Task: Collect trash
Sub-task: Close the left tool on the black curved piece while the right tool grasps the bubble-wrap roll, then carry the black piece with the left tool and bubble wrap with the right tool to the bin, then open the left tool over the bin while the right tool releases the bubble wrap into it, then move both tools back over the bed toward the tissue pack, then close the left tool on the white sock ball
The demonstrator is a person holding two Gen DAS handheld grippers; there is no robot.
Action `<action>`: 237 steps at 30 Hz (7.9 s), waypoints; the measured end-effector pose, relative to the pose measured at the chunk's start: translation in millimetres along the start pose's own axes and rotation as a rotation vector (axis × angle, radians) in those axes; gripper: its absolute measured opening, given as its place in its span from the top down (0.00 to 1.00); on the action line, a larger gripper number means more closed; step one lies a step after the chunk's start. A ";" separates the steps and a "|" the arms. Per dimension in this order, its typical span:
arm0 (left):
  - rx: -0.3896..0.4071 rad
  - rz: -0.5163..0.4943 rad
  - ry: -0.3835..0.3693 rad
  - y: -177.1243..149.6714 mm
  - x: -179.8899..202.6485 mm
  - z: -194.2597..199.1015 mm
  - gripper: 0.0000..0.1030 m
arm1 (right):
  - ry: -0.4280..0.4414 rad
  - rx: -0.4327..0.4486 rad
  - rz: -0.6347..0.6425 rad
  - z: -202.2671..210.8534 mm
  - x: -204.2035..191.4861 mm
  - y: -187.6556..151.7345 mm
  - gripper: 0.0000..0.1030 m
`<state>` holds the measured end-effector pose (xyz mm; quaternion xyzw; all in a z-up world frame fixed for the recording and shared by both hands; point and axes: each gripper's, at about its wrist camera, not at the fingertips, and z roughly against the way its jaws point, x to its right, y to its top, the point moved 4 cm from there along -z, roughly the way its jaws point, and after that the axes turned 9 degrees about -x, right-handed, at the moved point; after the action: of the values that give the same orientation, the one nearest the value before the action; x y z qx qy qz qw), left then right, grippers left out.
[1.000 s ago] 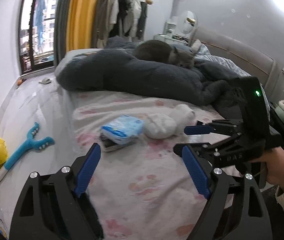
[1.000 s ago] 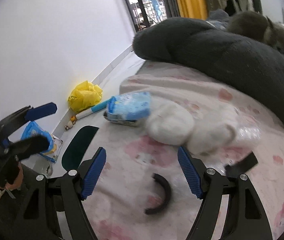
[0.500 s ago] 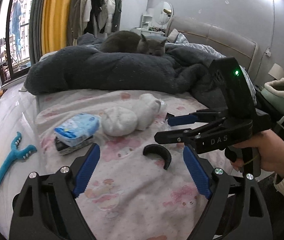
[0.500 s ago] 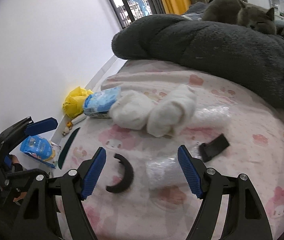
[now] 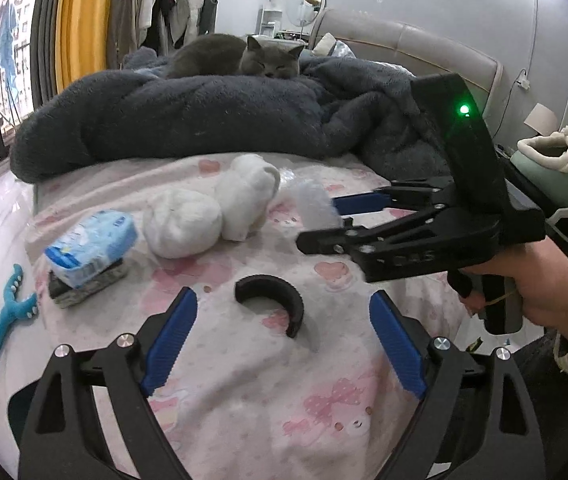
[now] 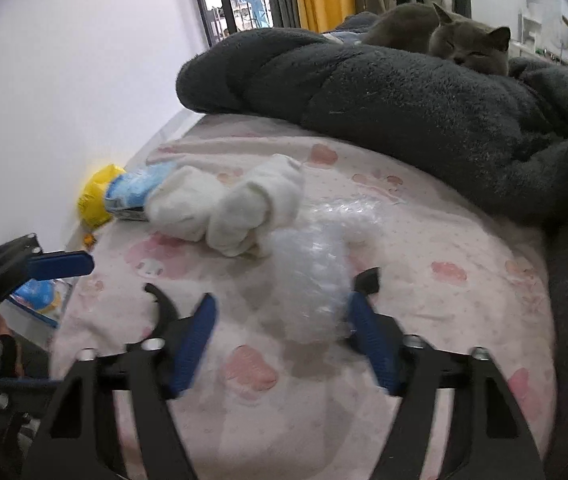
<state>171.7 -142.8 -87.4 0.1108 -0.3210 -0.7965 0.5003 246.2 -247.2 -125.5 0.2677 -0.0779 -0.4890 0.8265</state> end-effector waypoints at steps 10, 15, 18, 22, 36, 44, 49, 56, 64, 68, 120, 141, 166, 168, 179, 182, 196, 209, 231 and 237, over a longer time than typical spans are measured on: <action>-0.042 0.032 0.010 -0.9 -1.6 -25.4 0.12 | -0.060 0.053 -0.024 -12.7 20.5 3.2 0.70; -0.041 0.027 0.041 1.4 -5.1 -33.4 0.13 | 0.021 0.091 -0.062 3.0 28.0 3.3 0.70; -0.038 0.023 0.056 0.9 -7.6 -37.9 0.16 | 0.084 0.124 -0.092 13.6 31.9 5.2 0.70; -0.044 0.021 0.067 -0.8 -9.3 -45.8 0.21 | 0.102 0.164 -0.103 29.6 32.7 7.0 0.70; -0.063 0.036 0.056 0.4 -12.0 -49.2 0.57 | 0.134 0.204 -0.097 47.9 24.3 14.6 0.70; -0.047 0.050 0.064 -3.7 -22.2 -30.2 0.57 | 0.151 0.209 -0.080 44.0 3.8 31.2 0.70; -0.022 0.095 0.104 -7.0 -46.5 -11.6 0.57 | 0.169 0.202 -0.055 35.5 -24.0 45.1 0.70; 0.007 0.150 0.154 -19.8 -82.4 19.2 0.57 | 0.201 0.198 0.008 24.3 -71.6 68.5 0.70; 0.000 0.226 0.220 -39.6 -130.4 42.1 0.57 | 0.246 0.187 0.068 8.6 -126.3 92.8 0.70; -0.020 0.270 0.246 -55.4 -154.2 49.7 0.57 | 0.269 0.179 0.105 -0.4 -156.1 102.0 0.70; -0.331 0.632 0.295 -250.5 -305.3 86.2 0.25 | 0.331 -0.256 0.325 -174.9 -371.1 81.0 0.70; 0.040 0.562 0.429 -206.2 -311.0 177.1 0.15 | 0.254 -0.474 0.283 -259.4 -379.7 33.0 0.70; 0.191 0.498 0.471 -145.8 -283.8 232.2 0.05 | 0.224 -0.459 0.304 -233.2 -376.7 15.9 0.28; 0.190 0.489 0.474 -139.1 -278.7 231.5 0.05 | 0.229 -0.426 0.310 -219.8 -374.9 21.0 0.26; 0.220 0.461 0.423 -101.6 -249.1 231.6 0.03 | 0.263 -0.186 0.331 -122.7 -346.0 50.2 0.19; 0.233 0.452 0.403 -90.1 -238.4 228.0 0.03 | 0.250 -0.130 0.335 -99.9 -330.3 49.9 0.19; 0.214 0.389 0.334 -44.1 -191.9 181.6 0.03 | 0.142 0.023 0.300 -32.2 -239.2 46.6 0.19; 0.184 0.322 0.264 -8.9 -141.3 131.7 0.03 | 0.030 0.084 0.182 -0.3 -136.4 31.8 0.19; 0.095 0.259 0.225 20.6 -79.1 36.6 0.04 | 0.034 0.065 -0.016 -16.0 -12.6 -7.6 0.36; 0.066 0.230 0.219 23.0 -65.6 16.5 0.05 | 0.051 0.077 -0.024 -19.0 -3.9 -7.3 0.43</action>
<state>211.4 -85.9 -69.8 0.1758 -0.3011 -0.7061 0.6163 246.0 -239.7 -144.9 0.3129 -0.0722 -0.4886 0.8113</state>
